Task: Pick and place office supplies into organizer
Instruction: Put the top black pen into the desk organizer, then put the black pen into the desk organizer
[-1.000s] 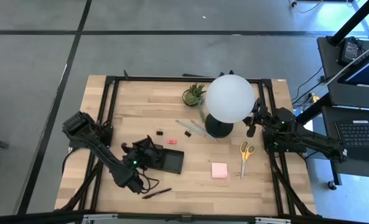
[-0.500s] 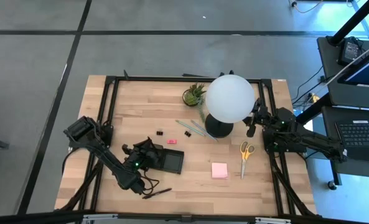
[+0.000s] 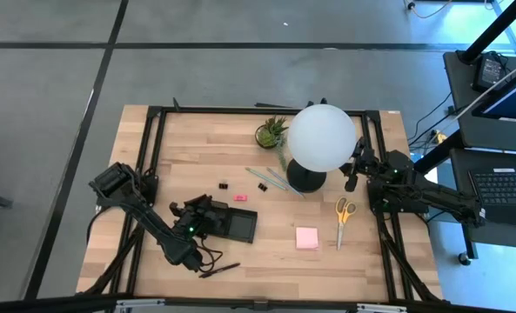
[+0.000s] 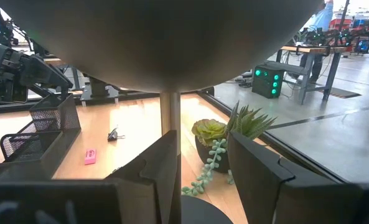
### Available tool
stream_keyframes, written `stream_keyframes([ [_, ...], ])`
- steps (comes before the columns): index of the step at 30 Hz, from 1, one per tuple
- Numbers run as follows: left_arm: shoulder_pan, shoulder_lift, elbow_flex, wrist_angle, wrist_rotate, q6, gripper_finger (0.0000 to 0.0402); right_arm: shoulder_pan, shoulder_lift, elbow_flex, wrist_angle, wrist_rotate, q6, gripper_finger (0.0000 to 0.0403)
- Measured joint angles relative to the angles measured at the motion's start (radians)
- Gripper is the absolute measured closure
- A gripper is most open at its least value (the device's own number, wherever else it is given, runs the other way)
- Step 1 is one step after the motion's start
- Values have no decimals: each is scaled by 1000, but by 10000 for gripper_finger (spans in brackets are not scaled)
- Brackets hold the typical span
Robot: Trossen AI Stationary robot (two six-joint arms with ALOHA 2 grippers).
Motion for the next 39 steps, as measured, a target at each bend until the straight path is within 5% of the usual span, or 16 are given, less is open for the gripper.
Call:
stream_keyframes([
  [6,-1,0,0,-6,0,-14,292,0,0,0,0,0,0,258],
  [16,-48,-8,37,-79,11,-283,293,0,0,0,0,0,0,258],
  [26,-57,-8,85,-79,298,-671,295,0,0,0,0,0,24,258],
  [39,-42,-12,276,-79,331,-784,309,0,0,0,0,0,22,258],
])
